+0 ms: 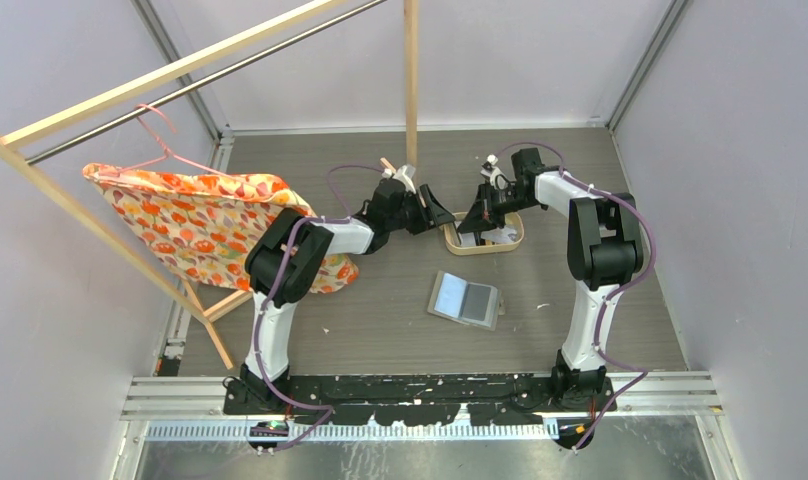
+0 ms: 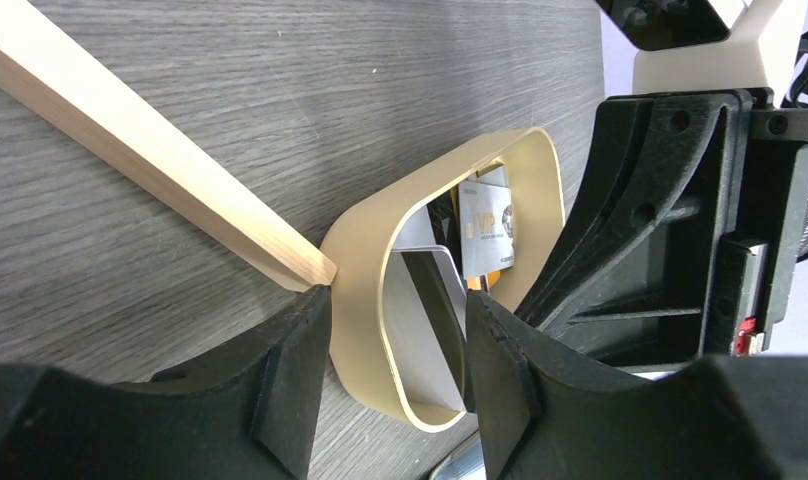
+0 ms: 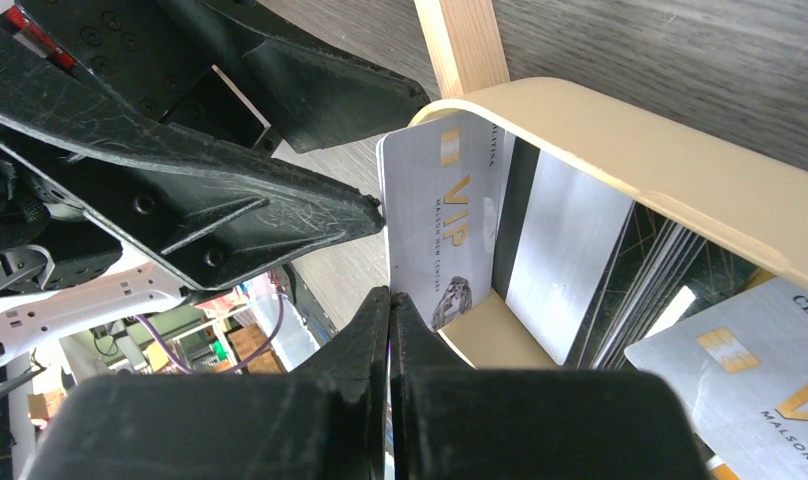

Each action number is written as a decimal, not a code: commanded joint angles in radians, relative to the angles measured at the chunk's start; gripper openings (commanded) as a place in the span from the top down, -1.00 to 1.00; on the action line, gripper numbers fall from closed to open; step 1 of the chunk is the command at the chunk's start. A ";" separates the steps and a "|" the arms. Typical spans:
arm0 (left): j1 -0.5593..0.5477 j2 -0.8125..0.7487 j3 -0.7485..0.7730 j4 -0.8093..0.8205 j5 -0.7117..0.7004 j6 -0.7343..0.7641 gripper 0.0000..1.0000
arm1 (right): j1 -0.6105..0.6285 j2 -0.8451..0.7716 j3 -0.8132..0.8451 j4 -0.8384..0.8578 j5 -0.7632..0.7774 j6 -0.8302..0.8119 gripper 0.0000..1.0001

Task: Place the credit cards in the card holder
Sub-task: Pick up the credit card from the storage box.

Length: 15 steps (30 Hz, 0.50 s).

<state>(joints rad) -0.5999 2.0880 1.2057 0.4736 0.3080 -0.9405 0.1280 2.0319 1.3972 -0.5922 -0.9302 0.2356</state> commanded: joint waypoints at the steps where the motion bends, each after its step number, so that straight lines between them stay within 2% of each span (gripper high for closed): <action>1: 0.006 0.004 0.029 -0.005 0.006 -0.001 -0.05 | 0.005 0.003 0.036 -0.008 -0.015 -0.016 0.92; 6: 0.007 0.011 0.035 -0.020 0.008 -0.001 0.07 | 0.005 0.002 0.037 -0.012 -0.010 -0.021 0.92; 15: 0.013 0.003 0.019 0.016 0.015 -0.008 0.08 | 0.005 0.000 0.038 -0.015 -0.001 -0.027 0.88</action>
<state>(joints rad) -0.5995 2.0983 1.2098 0.4435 0.3077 -0.9409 0.1280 2.0319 1.3983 -0.5999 -0.9283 0.2272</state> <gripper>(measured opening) 0.448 0.059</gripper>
